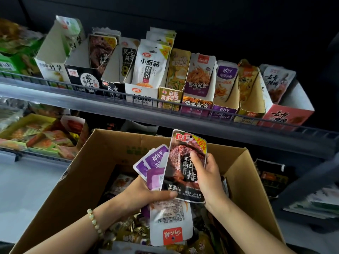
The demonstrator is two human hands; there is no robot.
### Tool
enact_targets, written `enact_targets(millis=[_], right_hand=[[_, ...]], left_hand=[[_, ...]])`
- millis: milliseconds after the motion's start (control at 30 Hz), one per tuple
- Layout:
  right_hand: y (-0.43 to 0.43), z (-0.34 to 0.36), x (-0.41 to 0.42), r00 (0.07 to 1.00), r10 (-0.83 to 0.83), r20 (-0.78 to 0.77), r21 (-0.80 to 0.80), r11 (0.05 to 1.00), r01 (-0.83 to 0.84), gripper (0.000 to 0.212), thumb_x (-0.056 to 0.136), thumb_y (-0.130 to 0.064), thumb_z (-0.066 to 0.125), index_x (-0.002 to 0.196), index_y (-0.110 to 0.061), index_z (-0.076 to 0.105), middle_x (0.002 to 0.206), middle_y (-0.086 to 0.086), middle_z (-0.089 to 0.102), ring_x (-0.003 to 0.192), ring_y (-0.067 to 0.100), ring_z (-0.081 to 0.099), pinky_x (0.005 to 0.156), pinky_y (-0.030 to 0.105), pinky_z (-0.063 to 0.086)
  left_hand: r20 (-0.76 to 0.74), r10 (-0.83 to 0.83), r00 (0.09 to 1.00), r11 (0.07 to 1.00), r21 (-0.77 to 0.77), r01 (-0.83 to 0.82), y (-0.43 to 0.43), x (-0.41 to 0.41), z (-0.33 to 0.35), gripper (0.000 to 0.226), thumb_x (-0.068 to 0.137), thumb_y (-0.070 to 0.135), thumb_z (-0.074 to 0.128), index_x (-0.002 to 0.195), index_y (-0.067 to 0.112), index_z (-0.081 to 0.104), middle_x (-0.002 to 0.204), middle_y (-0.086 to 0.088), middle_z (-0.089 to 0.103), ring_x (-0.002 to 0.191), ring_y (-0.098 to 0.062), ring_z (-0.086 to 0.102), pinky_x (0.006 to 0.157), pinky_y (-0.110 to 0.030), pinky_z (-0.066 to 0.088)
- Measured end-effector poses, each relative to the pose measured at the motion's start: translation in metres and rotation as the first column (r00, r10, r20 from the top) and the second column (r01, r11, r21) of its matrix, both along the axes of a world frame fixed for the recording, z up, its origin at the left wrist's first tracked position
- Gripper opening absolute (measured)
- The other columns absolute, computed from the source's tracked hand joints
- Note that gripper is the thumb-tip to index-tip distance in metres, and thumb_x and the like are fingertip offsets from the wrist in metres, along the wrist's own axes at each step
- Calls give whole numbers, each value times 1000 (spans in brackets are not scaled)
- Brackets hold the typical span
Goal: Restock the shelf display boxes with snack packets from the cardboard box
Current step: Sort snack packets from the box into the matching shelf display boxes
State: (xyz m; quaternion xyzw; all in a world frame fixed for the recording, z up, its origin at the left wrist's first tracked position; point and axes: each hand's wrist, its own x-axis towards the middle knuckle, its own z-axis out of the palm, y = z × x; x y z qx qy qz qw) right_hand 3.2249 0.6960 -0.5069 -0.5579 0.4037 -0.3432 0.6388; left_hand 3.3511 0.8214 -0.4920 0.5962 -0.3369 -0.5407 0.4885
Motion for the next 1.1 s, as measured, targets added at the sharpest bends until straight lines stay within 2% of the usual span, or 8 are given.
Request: enact_targets(millis=[267,367,533,700,867,967,1033,1100], right_hand=[[-4,16,1,984,105,145,313,938,-146,44,86,-49,56,112,-15,64,101,10,74,89,29,72,71,36,58],[-13,25,2,981,146,125,238,956,-173,37,85,-40,61,109,-12,65,97,9,75,87,25,72,70,32,58],[-30,52,15,968,237,77,145,958,-246,47,67,-27,73,110,-10,65,106,11,73,99,27,69,94,41,51],[-38,84,39,953,273,131,74,956,-284,38,67,-16,72,104,-13,63,98,6,74,89,19,70,75,30,52],[-47,114,67,952,243,186,52,965,-256,18,84,-9,63,101,-15,64,94,4,73,81,14,70,65,26,55],[-49,129,89,960,231,157,29,971,-238,15,87,-9,62,101,-13,63,94,5,72,80,15,69,59,24,56],[-50,139,108,962,226,152,8,973,-230,14,88,-8,62,101,-12,63,92,6,72,77,15,69,58,24,57],[-53,151,130,963,233,136,-35,972,-230,15,87,-9,62,102,-11,63,91,5,72,79,16,69,65,29,58]], left_hand=[[-101,23,995,999,-28,-26,2,-2,13,35,70,17,71,100,8,57,86,-9,75,74,-21,73,63,-26,56],[-87,90,992,995,-41,-94,3,5,20,39,71,20,72,104,8,55,90,-13,75,79,-27,73,67,-32,57],[-144,209,967,973,-69,-221,6,29,35,37,75,16,70,107,3,57,88,-15,74,71,-25,73,59,-29,57],[-151,301,942,940,-120,-319,14,57,51,34,75,17,69,104,2,61,89,-17,74,72,-25,72,61,-31,58],[-57,421,906,888,-179,-424,24,100,72,18,83,10,66,96,-1,60,74,-12,74,58,-20,71,48,-24,54],[-50,468,882,857,-217,-467,33,130,83,32,75,20,71,100,2,61,84,-15,75,66,-25,73,51,-27,56],[-75,507,859,822,-256,-508,38,150,88,44,65,27,75,101,5,61,87,-15,75,70,-26,73,52,-29,57],[-93,557,825,779,-286,-558,40,170,94,35,71,23,72,101,8,60,84,-10,76,69,-23,73,50,-27,56]])
